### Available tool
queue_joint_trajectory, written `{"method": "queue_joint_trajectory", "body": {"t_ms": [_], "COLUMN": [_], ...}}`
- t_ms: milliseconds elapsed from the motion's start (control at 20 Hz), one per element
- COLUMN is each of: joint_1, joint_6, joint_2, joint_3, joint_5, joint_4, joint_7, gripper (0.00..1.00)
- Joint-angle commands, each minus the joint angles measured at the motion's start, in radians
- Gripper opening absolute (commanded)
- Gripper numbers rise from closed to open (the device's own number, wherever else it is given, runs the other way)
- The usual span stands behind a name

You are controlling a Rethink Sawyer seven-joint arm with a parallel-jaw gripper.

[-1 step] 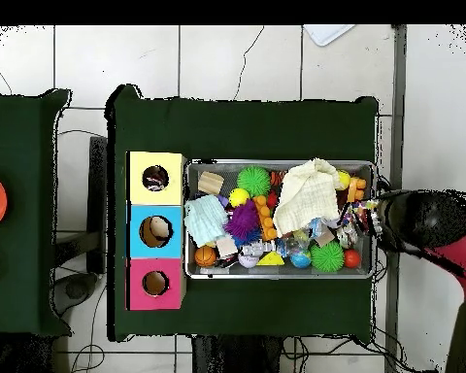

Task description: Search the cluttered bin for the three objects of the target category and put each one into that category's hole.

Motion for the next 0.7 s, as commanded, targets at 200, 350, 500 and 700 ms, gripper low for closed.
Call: {"method": "queue_joint_trajectory", "body": {"t_ms": [200, 350, 500, 700], "joint_1": [0.072, 0.110, 0.145, 0.206], "joint_6": [0.056, 0.038, 0.041, 0.074], "joint_2": [-0.058, -0.050, -0.027, 0.004], "joint_3": [0.043, 0.042, 0.037, -0.005], "joint_5": [0.136, 0.183, 0.223, 0.246], "joint_4": [0.077, 0.060, 0.025, -0.037], "joint_7": [0.309, 0.361, 0.407, 0.469], "gripper": [0.00, 0.00, 0.00, 0.00]}}
